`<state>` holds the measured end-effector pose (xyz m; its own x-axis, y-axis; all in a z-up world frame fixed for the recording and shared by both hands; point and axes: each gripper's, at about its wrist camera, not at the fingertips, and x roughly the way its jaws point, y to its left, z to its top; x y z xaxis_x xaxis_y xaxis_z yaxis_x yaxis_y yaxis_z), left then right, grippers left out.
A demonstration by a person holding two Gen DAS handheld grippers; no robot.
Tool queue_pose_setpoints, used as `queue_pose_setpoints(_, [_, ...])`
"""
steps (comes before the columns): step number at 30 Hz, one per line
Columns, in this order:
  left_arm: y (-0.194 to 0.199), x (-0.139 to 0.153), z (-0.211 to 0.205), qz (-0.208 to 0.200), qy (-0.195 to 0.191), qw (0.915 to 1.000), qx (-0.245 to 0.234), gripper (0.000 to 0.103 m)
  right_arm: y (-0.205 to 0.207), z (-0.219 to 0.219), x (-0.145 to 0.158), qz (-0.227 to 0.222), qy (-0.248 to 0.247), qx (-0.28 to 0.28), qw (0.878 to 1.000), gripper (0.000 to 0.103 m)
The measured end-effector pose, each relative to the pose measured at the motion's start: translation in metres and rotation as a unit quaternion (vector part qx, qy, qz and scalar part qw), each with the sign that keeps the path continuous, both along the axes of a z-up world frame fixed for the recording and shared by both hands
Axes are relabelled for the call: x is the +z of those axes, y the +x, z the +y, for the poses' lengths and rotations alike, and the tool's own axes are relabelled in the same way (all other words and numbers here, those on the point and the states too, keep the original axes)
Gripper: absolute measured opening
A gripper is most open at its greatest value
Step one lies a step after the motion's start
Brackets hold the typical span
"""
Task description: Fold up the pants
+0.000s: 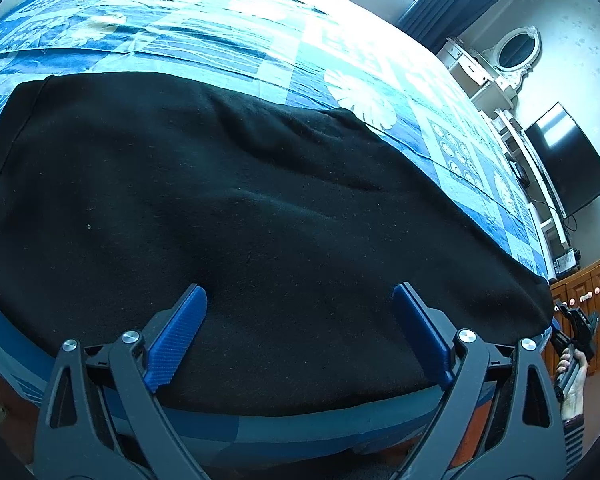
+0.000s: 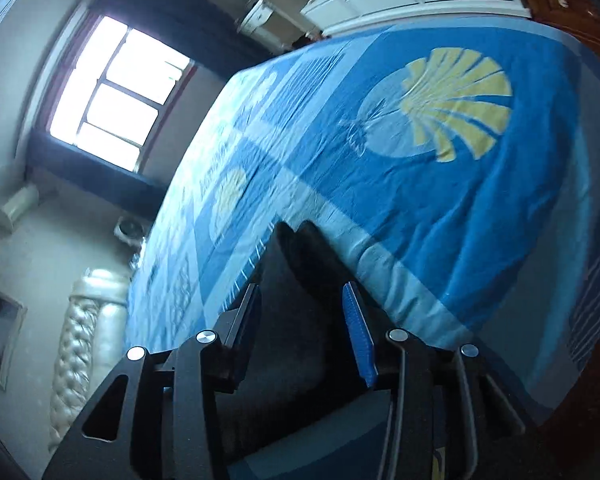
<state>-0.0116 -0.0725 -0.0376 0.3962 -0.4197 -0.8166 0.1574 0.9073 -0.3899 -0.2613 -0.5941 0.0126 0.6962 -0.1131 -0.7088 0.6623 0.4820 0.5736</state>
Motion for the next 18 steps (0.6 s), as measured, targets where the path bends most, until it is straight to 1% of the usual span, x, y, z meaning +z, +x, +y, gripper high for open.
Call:
queue_pose_setpoints(2, [0.000,0.000,-0.001,-0.001,0.002,1.0000,-0.001,0.094,0.011,0.008,0.003,0.040,-0.023,0.034,0.998,0.042])
queue_pose_setpoints(4, [0.001,0.000,0.000,-0.001,0.002,1.0000,-0.002,0.094,0.019,0.014,0.005,0.062,-0.033,0.061,0.996,0.022])
queue_pose_setpoints(5, [0.001,0.000,0.000,0.000,0.002,1.0000,-0.002,0.094,0.021,0.015,0.009,0.066,-0.036,0.066,0.995,0.011])
queue_pose_setpoints(7, [0.002,-0.001,-0.001,0.001,0.002,1.0000,-0.001,0.095,0.016,0.024,0.016,0.072,-0.059,0.072,0.993,0.010])
queue_pose_setpoints(9, [0.003,-0.001,-0.002,0.002,0.003,1.0000,0.001,0.095,0.016,0.024,0.027,0.082,-0.077,0.068,0.991,0.009])
queue_pose_setpoints(11, [0.002,-0.001,-0.003,0.002,0.004,1.0000,0.003,0.096,0.019,0.018,0.030,0.110,-0.093,0.058,0.988,0.009])
queue_pose_setpoints(12, [0.002,-0.001,-0.003,0.002,0.004,1.0000,0.003,0.096,0.021,0.014,0.024,0.132,-0.097,0.056,0.985,0.009])
queue_pose_setpoints(13, [0.002,-0.001,-0.004,0.000,0.005,1.0000,0.002,0.096,0.019,0.008,0.014,0.152,-0.090,0.051,0.983,0.011])
queue_pose_setpoints(14, [0.002,-0.001,-0.005,0.000,0.008,1.0000,0.000,0.096,0.017,0.001,0.003,0.168,-0.076,0.046,0.982,0.016])
queue_pose_setpoints(16, [0.001,-0.001,-0.007,-0.002,0.013,0.9999,-0.002,0.096,0.003,-0.007,-0.004,0.168,-0.071,0.015,0.983,0.041])
queue_pose_setpoints(17, [0.000,-0.001,-0.008,-0.003,0.014,0.9999,-0.003,0.096,-0.006,-0.010,-0.002,0.156,-0.071,-0.004,0.985,0.053])
queue_pose_setpoints(18, [0.000,-0.001,-0.008,-0.003,0.014,0.9999,-0.003,0.096,-0.015,-0.013,0.000,0.142,-0.068,-0.021,0.987,0.057])
